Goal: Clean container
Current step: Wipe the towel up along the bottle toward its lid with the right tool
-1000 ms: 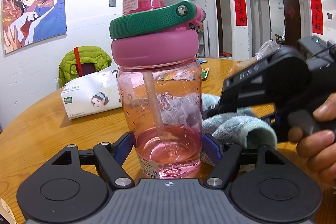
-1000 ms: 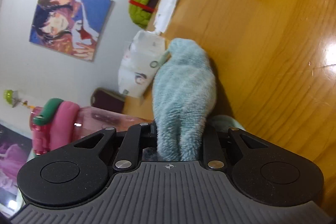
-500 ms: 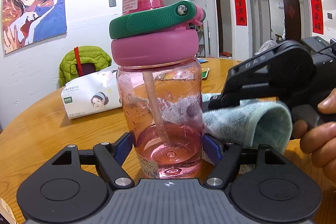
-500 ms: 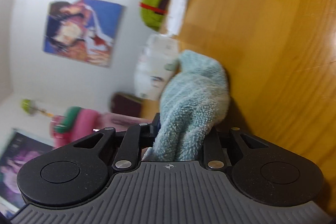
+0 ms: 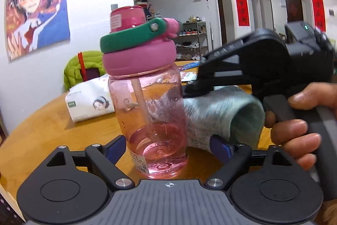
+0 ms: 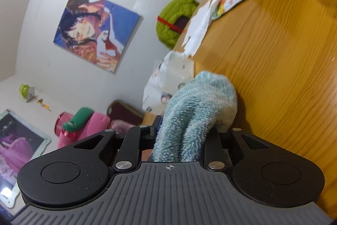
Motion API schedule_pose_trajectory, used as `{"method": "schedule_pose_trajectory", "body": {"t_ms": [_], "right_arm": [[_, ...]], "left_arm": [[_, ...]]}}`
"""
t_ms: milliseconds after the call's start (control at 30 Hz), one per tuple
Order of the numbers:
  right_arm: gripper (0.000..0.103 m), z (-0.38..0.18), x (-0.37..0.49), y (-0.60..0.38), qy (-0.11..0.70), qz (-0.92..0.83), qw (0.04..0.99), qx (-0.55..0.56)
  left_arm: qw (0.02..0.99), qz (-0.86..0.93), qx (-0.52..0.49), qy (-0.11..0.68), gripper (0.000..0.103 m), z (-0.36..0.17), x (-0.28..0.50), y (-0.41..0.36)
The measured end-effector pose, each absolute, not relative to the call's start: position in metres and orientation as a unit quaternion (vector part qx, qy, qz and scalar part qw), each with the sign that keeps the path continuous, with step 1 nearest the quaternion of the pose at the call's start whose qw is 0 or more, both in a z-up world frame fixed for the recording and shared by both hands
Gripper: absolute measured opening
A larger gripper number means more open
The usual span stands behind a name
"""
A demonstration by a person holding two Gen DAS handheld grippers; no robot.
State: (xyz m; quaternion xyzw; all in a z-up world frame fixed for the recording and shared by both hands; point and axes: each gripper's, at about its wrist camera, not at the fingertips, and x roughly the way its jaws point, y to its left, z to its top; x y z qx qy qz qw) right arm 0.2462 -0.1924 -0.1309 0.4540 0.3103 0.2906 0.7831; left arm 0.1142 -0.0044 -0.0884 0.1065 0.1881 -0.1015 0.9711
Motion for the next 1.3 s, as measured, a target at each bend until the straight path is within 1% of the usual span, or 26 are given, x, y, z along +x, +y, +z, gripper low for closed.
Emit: {"method": "schedule_pose_trajectory", "body": {"t_ms": [133, 167, 200, 267, 500, 533, 600, 700, 833, 900, 1000, 1100, 1133, 1267, 1300], "right_arm": [[0.025, -0.126, 0.239, -0.193, 0.313, 0.280, 0.795, 0.436], [0.025, -0.125, 0.238, -0.194, 0.317, 0.277, 0.795, 0.436], [0.025, -0.125, 0.237, -0.194, 0.323, 0.275, 0.795, 0.433], [0.025, -0.126, 0.236, -0.195, 0.334, 0.271, 0.795, 0.428], [0.025, -0.125, 0.235, -0.191, 0.340, 0.266, 0.808, 0.400], [0.024, -0.122, 0.234, -0.191, 0.336, 0.268, 0.812, 0.396], [0.024, -0.117, 0.228, -0.199, 0.293, 0.297, 0.803, 0.426], [0.024, -0.121, 0.224, -0.217, 0.218, 0.375, 0.730, 0.529], [0.024, -0.149, 0.236, -0.217, 0.244, 0.385, 0.647, 0.611], [0.024, -0.155, 0.240, -0.215, 0.275, 0.359, 0.654, 0.607], [0.024, -0.158, 0.244, -0.204, 0.344, 0.287, 0.708, 0.545], [0.024, -0.156, 0.245, -0.196, 0.365, 0.260, 0.739, 0.503], [0.024, -0.154, 0.244, -0.198, 0.353, 0.269, 0.737, 0.509], [0.024, -0.147, 0.237, -0.214, 0.250, 0.370, 0.671, 0.592], [0.024, -0.145, 0.237, -0.214, 0.241, 0.381, 0.665, 0.595]], "left_arm": [[0.971, -0.111, 0.102, 0.184, 0.084, -0.088, 0.122, 0.003], [0.971, -0.115, 0.101, 0.184, 0.081, -0.088, 0.125, 0.005], [0.971, -0.118, 0.097, 0.184, 0.076, -0.088, 0.127, 0.009], [0.971, -0.122, 0.088, 0.183, 0.072, -0.088, 0.131, 0.015], [0.970, -0.131, 0.087, 0.183, 0.071, -0.087, 0.130, 0.015], [0.970, -0.132, 0.087, 0.183, 0.071, -0.087, 0.130, 0.015], [0.970, -0.135, 0.087, 0.182, 0.071, -0.087, 0.130, 0.015], [0.970, -0.139, 0.087, 0.182, 0.071, -0.087, 0.130, 0.015], [0.969, -0.140, 0.086, 0.182, 0.071, -0.087, 0.130, 0.015], [0.970, -0.140, 0.086, 0.181, 0.071, -0.087, 0.130, 0.015], [0.970, -0.140, 0.086, 0.181, 0.071, -0.088, 0.131, 0.015], [0.970, -0.140, 0.087, 0.181, 0.071, -0.088, 0.131, 0.015], [0.970, -0.139, 0.087, 0.181, 0.071, -0.089, 0.132, 0.015], [0.970, -0.138, 0.088, 0.182, 0.071, -0.088, 0.131, 0.015], [0.970, -0.138, 0.089, 0.182, 0.071, -0.088, 0.131, 0.015]]}}
